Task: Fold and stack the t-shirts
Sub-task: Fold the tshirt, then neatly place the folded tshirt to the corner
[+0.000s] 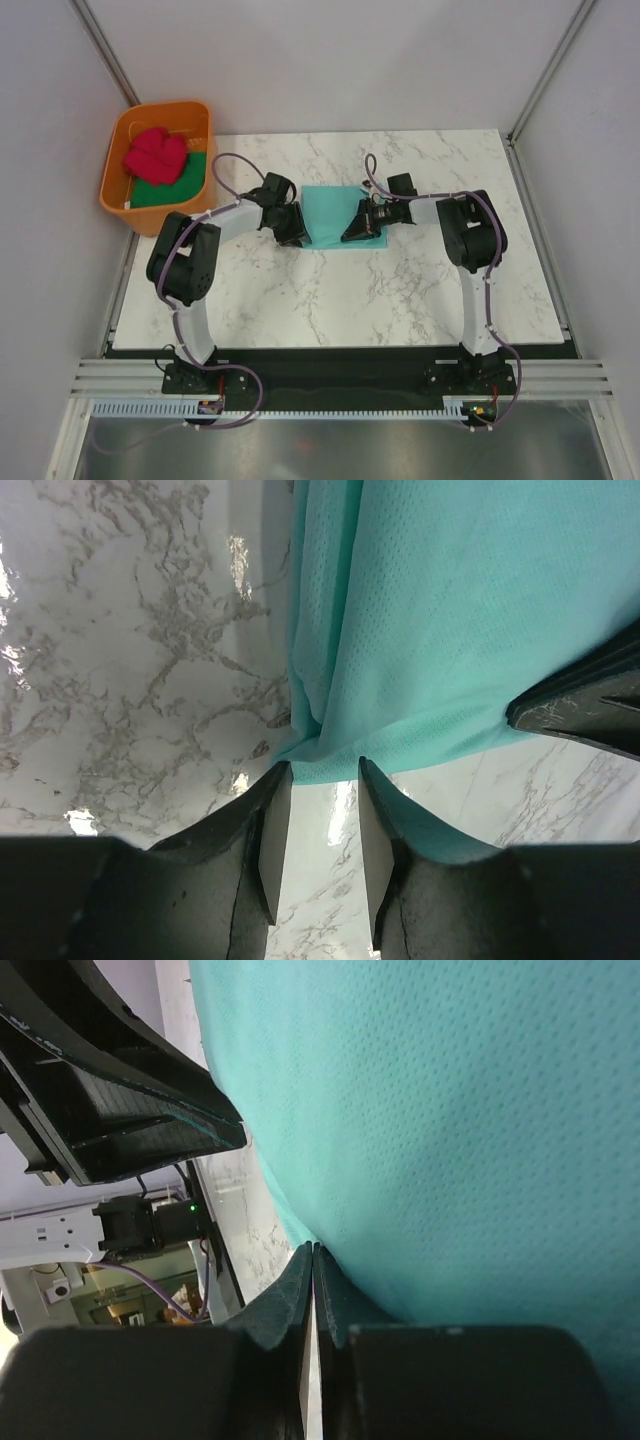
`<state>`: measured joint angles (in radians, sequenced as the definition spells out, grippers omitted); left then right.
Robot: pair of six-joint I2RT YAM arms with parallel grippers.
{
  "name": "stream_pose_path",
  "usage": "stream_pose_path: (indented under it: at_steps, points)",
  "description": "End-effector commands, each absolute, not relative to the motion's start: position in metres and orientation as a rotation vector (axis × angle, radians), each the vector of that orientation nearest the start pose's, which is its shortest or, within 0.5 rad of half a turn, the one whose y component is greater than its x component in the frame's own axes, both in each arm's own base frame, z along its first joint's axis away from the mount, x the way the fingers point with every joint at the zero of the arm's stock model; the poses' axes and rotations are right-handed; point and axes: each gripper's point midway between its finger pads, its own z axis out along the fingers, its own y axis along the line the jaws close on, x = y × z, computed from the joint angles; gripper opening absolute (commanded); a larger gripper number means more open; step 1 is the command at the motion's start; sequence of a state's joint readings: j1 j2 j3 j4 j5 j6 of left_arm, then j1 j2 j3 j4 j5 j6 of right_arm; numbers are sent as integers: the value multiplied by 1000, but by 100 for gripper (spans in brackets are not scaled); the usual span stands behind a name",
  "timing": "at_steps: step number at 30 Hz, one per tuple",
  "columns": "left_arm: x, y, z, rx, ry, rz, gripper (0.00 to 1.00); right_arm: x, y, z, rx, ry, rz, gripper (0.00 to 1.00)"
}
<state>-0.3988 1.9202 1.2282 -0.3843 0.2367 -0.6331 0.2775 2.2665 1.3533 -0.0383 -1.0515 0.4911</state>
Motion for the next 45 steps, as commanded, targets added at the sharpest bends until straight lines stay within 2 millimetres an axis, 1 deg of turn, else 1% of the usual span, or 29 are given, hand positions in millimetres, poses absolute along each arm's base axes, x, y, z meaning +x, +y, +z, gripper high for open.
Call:
stream_pose_path:
  at_steps: [1, 2, 3, 4, 5, 6, 7, 8, 9, 11, 12, 13, 15, 16, 18, 21, 22, 23, 24, 25, 26, 27, 29, 33, 34, 36, 37, 41, 45]
  points:
    - [369, -204, 29, -303, 2718, -510, 42, 389, 268, 28, -244, 2493, 1529, 9]
    - [369, -204, 35, -303, 2716, -510, 42, 389, 268, 35, -239, 2489, 1531, 10]
    - [371, -202, 41, -296, 2707, -506, 42, 390, 268, 51, -255, 2461, 1529, 10]
    - [374, -202, 55, -287, 2676, -509, 42, 389, 269, 60, -263, 2450, 1533, 12]
    - [373, -200, 62, -283, 2672, -506, 42, 389, 269, 69, -267, 2439, 1525, 12]
    - [372, -200, 70, -270, 2663, -511, 42, 393, 267, 85, -276, 2410, 1488, 13]
    - [374, -201, 83, -257, 2638, -535, 42, 394, 263, 91, -258, 2418, 1465, 17]
    - [374, -203, 104, -242, 2597, -573, 42, 397, 259, 99, -247, 2408, 1444, 21]
    - [373, -204, 117, -222, 2573, -611, 43, 406, 254, 112, -234, 2382, 1370, 25]
    - [371, -209, 147, -195, 2519, -709, 44, 416, 238, 117, -190, 2389, 1244, 37]
    - [364, -217, 173, -117, 2468, -804, 45, 425, 230, 126, -202, 2365, 1155, 41]
    - [358, -225, 191, -59, 2440, -884, 48, 433, 217, 121, -164, 2386, 1046, 46]
    - [346, -230, 224, 39, 2359, -964, 51, 447, 204, 128, -179, 2367, 920, 53]
    - [337, -234, 236, 83, 2338, -1028, 52, 455, 191, 124, -151, 2380, 813, 54]
    - [323, -234, 255, 128, 2290, -1077, 53, 468, 177, 124, -166, 2372, 711, 57]
    - [310, -232, 260, 185, 2262, -1091, 62, 479, 163, 113, -198, 2393, 620, 60]
    - [302, -229, 259, 199, 2257, -1087, 83, 483, 156, 107, -207, 2407, 570, 60]
    - [299, -227, 259, 211, 2248, -1081, 87, 486, 153, 95, -204, 2433, 551, 61]
    - [293, -224, 255, 231, 2247, -1066, 89, 491, 149, 96, -204, 2437, 547, 61]
    - [290, -223, 253, 239, 2247, -1059, 90, 495, 148, 93, -221, 2444, 549, 61]
    - [288, -221, 250, 246, 2247, -1053, 90, 496, 150, 80, -231, 2470, 577, 62]
    - [284, -219, 241, 260, 2260, -1045, 90, 502, 150, 83, -241, 2462, 587, 63]
    - [278, -215, 236, 289, 2255, -1024, 90, 506, 154, 71, -266, 2472, 612, 64]
    - [274, -204, 210, 261, 2303, -946, 89, 509, 155, 45, -270, 2514, 621, 63]
    - [274, -202, 207, 251, 2307, -931, 89, 508, 155, 34, -268, 2534, 620, 63]
    - [271, -200, 201, 244, 2319, -919, 88, 507, 161, 30, -286, 2535, 669, 62]
    - [271, -200, 202, 237, 2317, -923, 88, 503, 165, 22, -296, 2547, 697, 62]
    - [271, -198, 200, 224, 2318, -911, 88, 497, 173, 10, -315, 2569, 706, 58]
    - [273, -197, 201, 215, 2316, -904, 87, 491, 174, 1, -319, 2589, 702, 54]
